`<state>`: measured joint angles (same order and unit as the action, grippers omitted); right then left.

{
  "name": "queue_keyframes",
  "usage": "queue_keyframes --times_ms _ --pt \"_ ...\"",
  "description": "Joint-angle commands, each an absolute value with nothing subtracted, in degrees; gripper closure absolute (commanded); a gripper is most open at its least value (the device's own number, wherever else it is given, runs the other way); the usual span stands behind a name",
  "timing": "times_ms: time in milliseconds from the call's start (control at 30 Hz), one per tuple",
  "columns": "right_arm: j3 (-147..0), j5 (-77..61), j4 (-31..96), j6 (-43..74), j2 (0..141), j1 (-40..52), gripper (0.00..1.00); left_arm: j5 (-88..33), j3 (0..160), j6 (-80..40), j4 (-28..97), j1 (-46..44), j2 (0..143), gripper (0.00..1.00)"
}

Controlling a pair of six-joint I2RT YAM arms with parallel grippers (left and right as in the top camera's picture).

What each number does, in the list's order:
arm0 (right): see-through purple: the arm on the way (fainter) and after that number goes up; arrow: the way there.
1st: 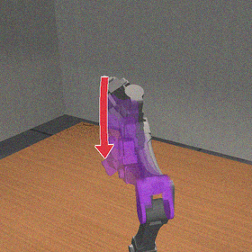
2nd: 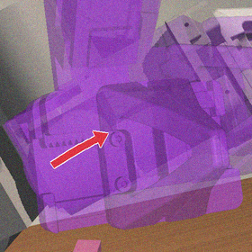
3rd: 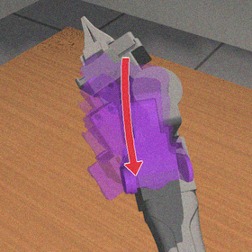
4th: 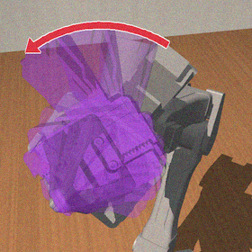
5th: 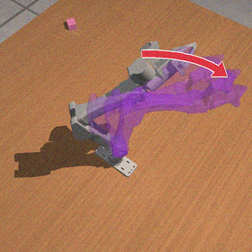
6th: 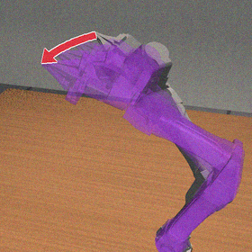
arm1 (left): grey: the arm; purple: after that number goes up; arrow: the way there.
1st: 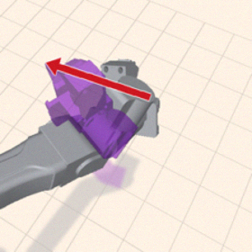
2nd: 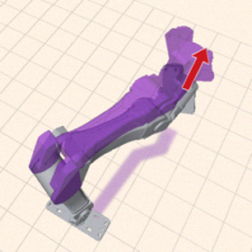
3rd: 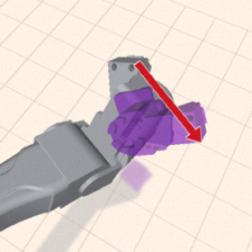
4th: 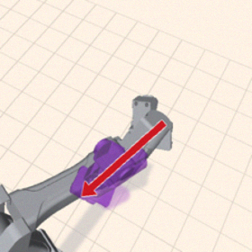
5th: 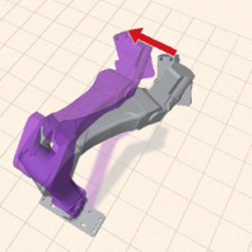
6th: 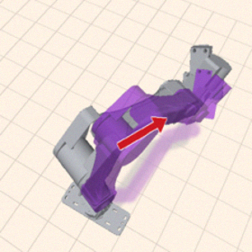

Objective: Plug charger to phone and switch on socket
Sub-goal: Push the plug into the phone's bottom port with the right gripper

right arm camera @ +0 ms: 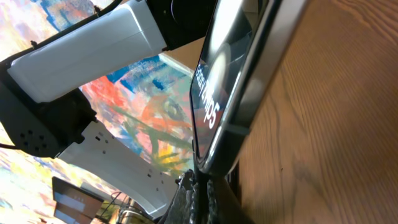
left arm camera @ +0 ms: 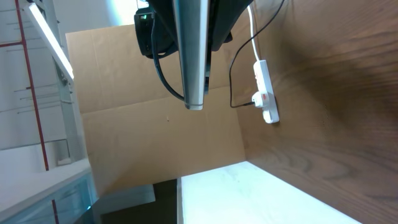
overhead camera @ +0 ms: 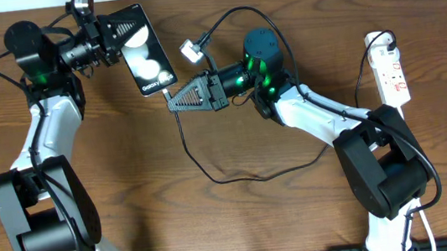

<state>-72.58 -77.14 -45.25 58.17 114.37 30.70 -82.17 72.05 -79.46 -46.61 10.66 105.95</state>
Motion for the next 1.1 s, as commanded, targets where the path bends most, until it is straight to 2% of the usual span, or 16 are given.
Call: queue_keyframes --times_ms 0,1067 --pt "-73.0 -76.6 -45.4 58.5 114.8 30.4 0.99 -82.7 73.0 -79.7 -47.3 10.4 104.5 0.92" --pt "-73.0 -75.4 -45.2 58.5 114.8 30.4 0.99 -82.2 73.0 -79.7 -47.3 9.2 104.5 0.92"
